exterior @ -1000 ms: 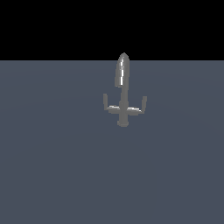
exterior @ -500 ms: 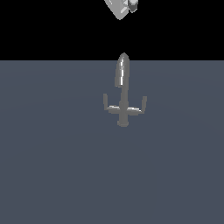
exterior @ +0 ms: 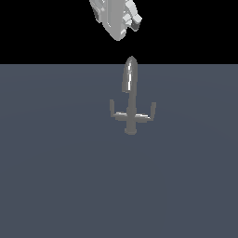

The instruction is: Turn on the faucet by rotating a designated handle.

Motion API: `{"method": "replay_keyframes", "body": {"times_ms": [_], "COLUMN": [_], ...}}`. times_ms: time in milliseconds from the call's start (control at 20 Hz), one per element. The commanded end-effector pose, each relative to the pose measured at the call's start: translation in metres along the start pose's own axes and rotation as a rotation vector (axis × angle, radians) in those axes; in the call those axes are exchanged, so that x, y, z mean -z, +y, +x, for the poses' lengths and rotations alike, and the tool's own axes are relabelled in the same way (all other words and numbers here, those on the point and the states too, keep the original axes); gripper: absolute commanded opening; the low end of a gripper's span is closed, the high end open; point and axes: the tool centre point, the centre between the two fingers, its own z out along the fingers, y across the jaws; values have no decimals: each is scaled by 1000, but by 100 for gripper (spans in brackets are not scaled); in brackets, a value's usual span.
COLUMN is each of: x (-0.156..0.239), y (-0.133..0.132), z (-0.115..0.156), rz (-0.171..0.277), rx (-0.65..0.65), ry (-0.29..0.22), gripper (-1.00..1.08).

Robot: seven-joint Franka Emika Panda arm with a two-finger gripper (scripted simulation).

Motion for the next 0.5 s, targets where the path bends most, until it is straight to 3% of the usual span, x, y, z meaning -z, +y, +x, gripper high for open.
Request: {"method": "replay_keyframes", "body": {"times_ms": [0,450], "x": [-1,-6], "y": [12,53], "z": [2,11], "rz": [13,71], "rx": [75,339], "ry": [-27,-113], "gripper": [-100,-100]}}
